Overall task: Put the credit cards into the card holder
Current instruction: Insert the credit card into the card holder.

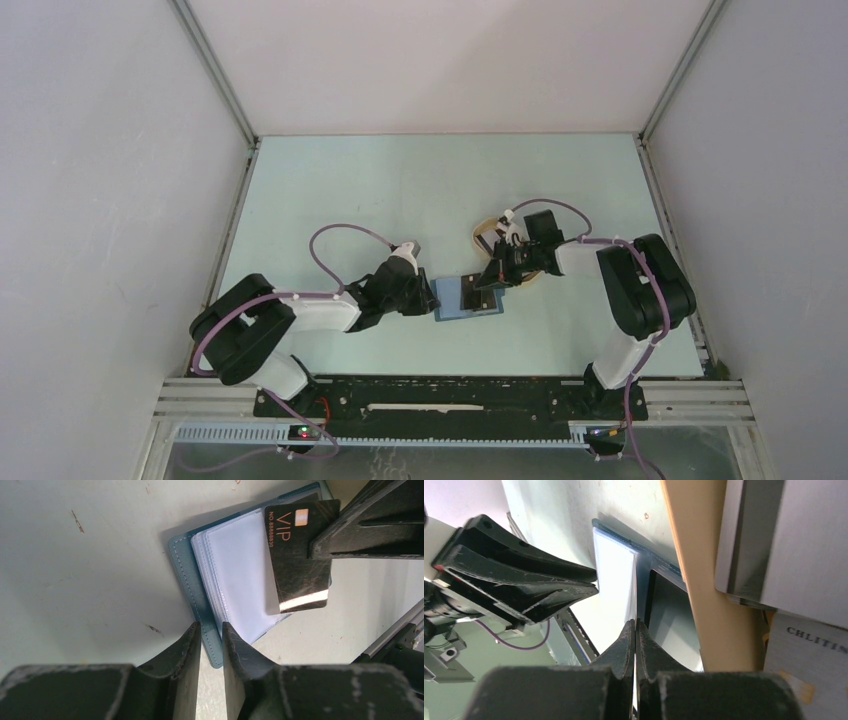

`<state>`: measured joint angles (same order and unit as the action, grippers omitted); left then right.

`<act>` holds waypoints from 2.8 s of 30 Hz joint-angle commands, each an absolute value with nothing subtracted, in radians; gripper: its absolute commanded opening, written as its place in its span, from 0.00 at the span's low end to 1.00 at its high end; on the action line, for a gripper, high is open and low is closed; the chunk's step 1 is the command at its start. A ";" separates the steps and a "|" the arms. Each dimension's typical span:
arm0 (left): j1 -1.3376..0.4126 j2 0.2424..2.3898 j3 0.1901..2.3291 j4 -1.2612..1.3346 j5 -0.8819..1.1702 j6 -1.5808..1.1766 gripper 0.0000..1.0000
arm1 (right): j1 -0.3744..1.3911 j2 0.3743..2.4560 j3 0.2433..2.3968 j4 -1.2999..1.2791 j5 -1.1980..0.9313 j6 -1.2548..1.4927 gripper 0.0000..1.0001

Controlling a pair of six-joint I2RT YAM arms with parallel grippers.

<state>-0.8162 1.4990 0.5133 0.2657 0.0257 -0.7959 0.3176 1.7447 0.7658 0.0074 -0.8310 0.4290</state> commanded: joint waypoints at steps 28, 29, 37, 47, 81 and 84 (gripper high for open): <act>-0.826 1.497 0.505 0.265 0.036 -0.789 0.29 | 0.434 1.761 0.815 -0.083 -0.687 0.372 0.13; -0.827 1.499 0.505 0.267 0.038 -0.789 0.29 | 0.436 1.762 0.822 -0.089 -0.685 0.367 0.14; -0.826 1.493 0.499 0.276 0.040 -0.787 0.29 | 0.467 1.774 0.883 -0.164 -0.656 0.315 0.24; -0.826 1.484 0.487 0.288 0.038 -0.788 0.29 | 0.495 1.750 0.941 -0.258 -0.609 0.236 0.43; -0.827 1.321 0.327 0.487 0.051 -0.794 0.28 | 0.595 1.783 1.083 -0.492 -0.562 0.035 0.57; -0.832 1.301 0.309 0.502 0.064 -0.799 0.29 | 0.590 1.794 1.102 -0.527 -0.581 0.002 0.59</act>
<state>-0.8223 1.3453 0.3454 0.4236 0.0399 -0.7959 0.5953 1.7809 1.0489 -0.4736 -0.5610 0.0711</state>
